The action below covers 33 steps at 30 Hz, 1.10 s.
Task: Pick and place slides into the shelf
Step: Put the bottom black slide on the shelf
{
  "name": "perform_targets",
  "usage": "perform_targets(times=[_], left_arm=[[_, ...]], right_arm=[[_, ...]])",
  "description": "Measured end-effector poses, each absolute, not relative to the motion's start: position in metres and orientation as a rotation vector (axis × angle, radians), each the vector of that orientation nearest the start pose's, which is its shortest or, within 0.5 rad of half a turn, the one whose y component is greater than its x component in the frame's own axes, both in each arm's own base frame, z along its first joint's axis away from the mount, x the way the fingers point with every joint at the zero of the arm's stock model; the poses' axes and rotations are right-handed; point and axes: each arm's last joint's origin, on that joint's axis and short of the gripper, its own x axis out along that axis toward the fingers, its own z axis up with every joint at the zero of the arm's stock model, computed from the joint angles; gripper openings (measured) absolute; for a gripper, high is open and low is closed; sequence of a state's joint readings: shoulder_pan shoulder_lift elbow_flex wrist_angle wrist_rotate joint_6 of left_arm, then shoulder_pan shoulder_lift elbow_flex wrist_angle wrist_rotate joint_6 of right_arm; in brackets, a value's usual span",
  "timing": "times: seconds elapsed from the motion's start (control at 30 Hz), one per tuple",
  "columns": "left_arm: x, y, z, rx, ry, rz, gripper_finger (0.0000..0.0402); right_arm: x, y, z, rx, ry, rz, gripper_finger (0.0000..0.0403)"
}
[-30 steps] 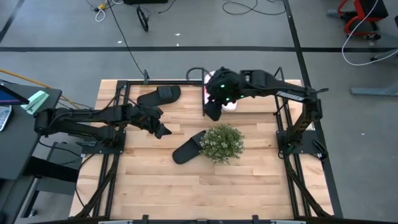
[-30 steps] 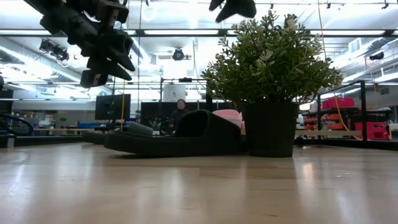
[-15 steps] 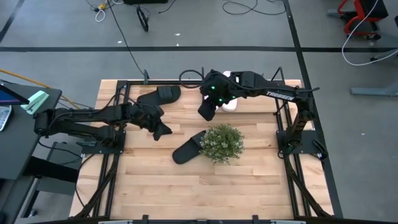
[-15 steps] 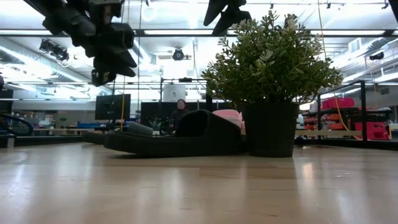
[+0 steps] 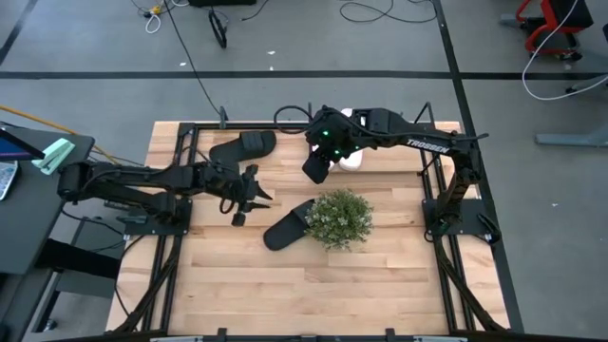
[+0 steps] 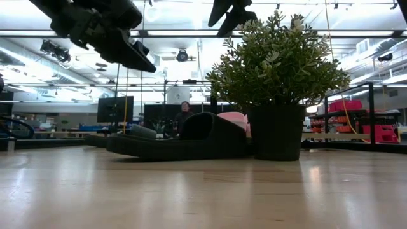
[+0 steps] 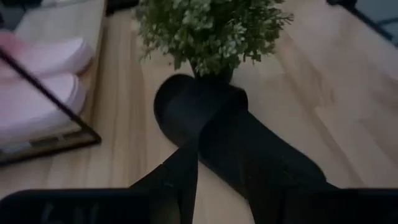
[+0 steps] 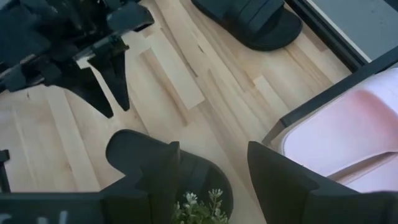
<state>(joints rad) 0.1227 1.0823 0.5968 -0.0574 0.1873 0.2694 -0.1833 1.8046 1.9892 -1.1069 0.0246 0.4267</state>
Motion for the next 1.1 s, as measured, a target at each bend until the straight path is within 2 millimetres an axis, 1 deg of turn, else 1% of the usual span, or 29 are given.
perform_targets(times=[0.07,0.17,0.27,0.37,0.47,0.53,0.63,0.87,1.0,1.1], left_arm=[[0.225,0.021,0.223,0.19,0.535,-0.14,0.012],[0.228,0.02,0.217,0.132,0.563,-0.109,0.0112],[0.232,0.021,0.21,0.123,0.594,-0.107,0.0105],[0.239,0.022,0.203,0.182,0.606,-0.127,0.0102],[0.249,0.023,0.196,0.274,0.577,-0.151,0.0105],[0.255,0.023,0.192,0.303,0.556,-0.155,0.0116],[0.262,0.024,0.186,0.311,0.547,-0.155,0.0144],[0.268,0.025,0.17,0.264,0.601,-0.148,0.0229],[0.269,0.024,0.168,0.261,0.604,-0.15,0.0264],[0.269,0.023,0.168,0.282,0.602,-0.162,0.0277]], right_arm=[[0.363,-0.067,0.387,0.468,0.867,-0.386,0.0194],[0.363,-0.067,0.387,0.468,0.868,-0.386,0.0194],[0.363,-0.067,0.387,0.484,0.864,-0.394,0.0194],[0.364,-0.067,0.387,0.488,0.861,-0.395,0.0194],[0.364,-0.067,0.387,0.487,0.86,-0.395,0.0194],[0.364,-0.067,0.387,0.488,0.86,-0.395,0.0194],[0.364,-0.067,0.387,0.491,0.86,-0.397,0.0194],[0.364,-0.067,0.387,0.508,0.857,-0.405,0.0194],[0.364,-0.067,0.387,0.508,0.857,-0.405,0.0194],[0.364,-0.067,0.387,0.507,0.857,-0.405,0.0194]])
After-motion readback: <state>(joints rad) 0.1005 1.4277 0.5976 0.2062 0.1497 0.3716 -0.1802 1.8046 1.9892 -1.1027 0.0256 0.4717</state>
